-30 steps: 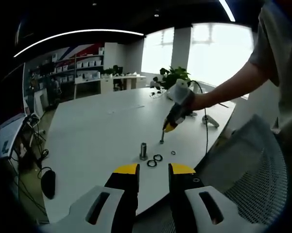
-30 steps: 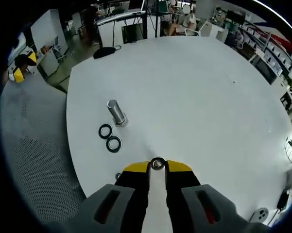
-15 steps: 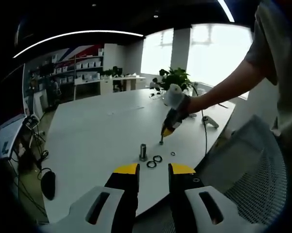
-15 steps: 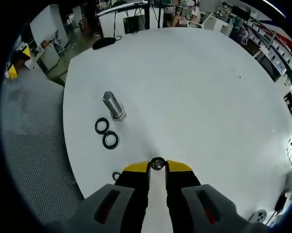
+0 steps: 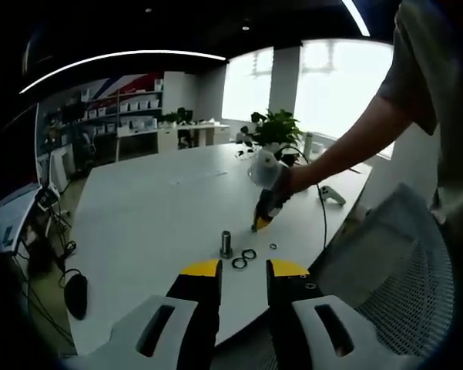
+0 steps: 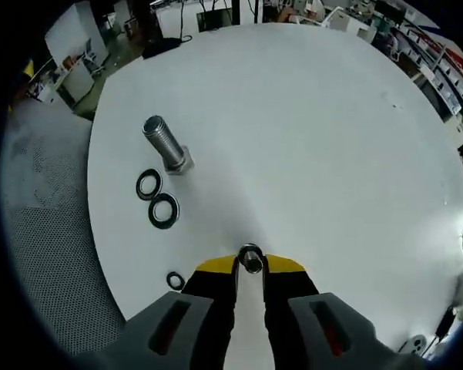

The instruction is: Place the washer onto the threaded stud by aligning its center hole with the stud, sliding it down to the base, and recovering from edge contact or off-axis alignment until the washer reaches the visible bottom stop.

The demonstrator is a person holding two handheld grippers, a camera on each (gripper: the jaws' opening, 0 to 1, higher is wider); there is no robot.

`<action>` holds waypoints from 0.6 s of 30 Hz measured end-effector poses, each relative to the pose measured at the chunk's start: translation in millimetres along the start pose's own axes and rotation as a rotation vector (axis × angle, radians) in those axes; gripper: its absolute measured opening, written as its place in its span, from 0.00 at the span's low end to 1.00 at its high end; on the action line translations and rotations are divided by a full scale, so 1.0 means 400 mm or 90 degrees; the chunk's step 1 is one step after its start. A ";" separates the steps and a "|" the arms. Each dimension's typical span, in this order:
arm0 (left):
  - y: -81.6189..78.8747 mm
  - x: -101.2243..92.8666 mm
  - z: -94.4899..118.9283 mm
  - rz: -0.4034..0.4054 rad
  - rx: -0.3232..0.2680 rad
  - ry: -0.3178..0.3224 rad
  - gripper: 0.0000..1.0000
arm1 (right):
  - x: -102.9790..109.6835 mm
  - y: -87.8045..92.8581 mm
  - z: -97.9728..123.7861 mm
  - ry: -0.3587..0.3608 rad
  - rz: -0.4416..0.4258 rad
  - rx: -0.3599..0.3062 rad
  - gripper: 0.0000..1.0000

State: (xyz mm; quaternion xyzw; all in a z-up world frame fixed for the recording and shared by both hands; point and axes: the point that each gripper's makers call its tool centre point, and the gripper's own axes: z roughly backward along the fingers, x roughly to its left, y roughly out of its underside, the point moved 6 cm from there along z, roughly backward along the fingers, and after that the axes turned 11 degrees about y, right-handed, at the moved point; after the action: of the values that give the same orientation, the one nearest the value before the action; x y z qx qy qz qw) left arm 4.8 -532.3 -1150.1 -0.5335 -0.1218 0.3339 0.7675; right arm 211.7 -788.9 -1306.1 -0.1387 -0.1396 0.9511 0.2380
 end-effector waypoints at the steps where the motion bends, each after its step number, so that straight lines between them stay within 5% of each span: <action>1: 0.000 0.000 0.000 0.000 -0.001 0.000 0.21 | 0.000 -0.001 -0.001 0.001 -0.003 -0.002 0.15; 12: -0.003 -0.001 0.000 -0.002 -0.007 0.001 0.21 | 0.009 0.016 0.026 0.005 -0.055 -0.006 0.19; 18: -0.004 -0.001 0.001 -0.003 -0.009 0.001 0.21 | 0.095 0.053 0.053 -0.035 -0.086 -0.007 0.20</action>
State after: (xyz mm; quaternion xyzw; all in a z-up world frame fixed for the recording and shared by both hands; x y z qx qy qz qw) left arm 4.9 -532.8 -1148.5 -0.5386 -0.1248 0.3309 0.7648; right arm 163.7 -792.4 -1301.2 -0.1037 -0.1602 0.9356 0.2971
